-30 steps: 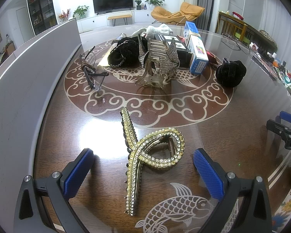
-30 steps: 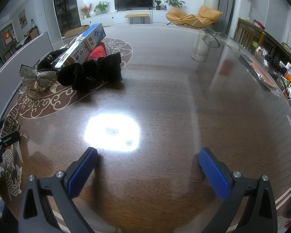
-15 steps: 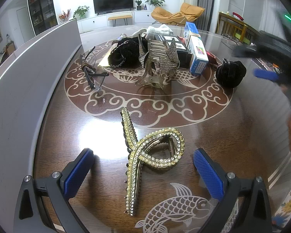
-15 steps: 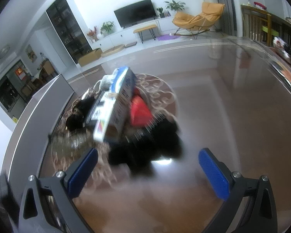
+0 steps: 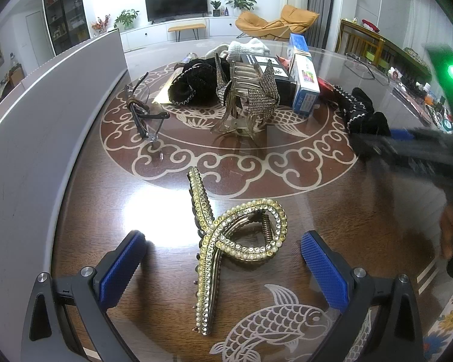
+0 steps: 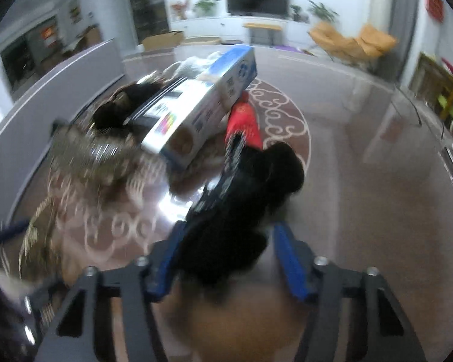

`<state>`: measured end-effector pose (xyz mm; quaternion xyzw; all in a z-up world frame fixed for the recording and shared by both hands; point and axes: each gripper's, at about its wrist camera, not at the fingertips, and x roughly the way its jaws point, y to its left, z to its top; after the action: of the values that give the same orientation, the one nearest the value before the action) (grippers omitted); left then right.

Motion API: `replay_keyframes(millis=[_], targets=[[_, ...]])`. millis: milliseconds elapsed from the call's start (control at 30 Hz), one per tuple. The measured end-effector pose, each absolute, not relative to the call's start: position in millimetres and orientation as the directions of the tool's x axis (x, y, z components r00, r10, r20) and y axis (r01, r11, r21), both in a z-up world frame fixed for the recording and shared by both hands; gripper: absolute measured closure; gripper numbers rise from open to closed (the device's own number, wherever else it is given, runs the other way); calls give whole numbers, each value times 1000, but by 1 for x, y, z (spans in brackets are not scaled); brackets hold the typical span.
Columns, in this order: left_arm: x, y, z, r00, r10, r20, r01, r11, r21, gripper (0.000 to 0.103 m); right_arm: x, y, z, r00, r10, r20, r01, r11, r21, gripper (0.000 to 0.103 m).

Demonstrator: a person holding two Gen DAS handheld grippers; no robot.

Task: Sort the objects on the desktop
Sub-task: 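Reach the right tool to the black fuzzy glove and grasp it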

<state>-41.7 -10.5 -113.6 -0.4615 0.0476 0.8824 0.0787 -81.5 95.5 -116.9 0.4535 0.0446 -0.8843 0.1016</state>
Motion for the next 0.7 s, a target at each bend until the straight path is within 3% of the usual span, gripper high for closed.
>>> replay_keyframes(millis=[200,267,300,333,600,700], targets=[[-41,-11,-114,-562,95,-822,-183,-983,11,0,-29,126,-118,-561,-213,-800,262,-962,73,46],[-41,-10,-114,-563,94,-821,-182,-983,13,0,-16,145,-112,-569,-253,-782,242,-961,134,31],[-41,-11,-114,-563,94,-821,-182,-983,12,0,-11,153,-111,-579,-267,-770,228,-960,162,15],[-42,-11,-114,-563,94,-821,-181,-983,12,0,-6,161,-110,-593,-281,-754,214,-958,189,6],[-44,-12,-115,-557,102,-824,-192,-981,8,0,-38,152,-104,-572,-328,-752,131,-941,311,5],[-40,-12,-115,-554,98,-827,-188,-982,10,0,-76,130,-99,-574,-286,-767,66,-950,305,5]])
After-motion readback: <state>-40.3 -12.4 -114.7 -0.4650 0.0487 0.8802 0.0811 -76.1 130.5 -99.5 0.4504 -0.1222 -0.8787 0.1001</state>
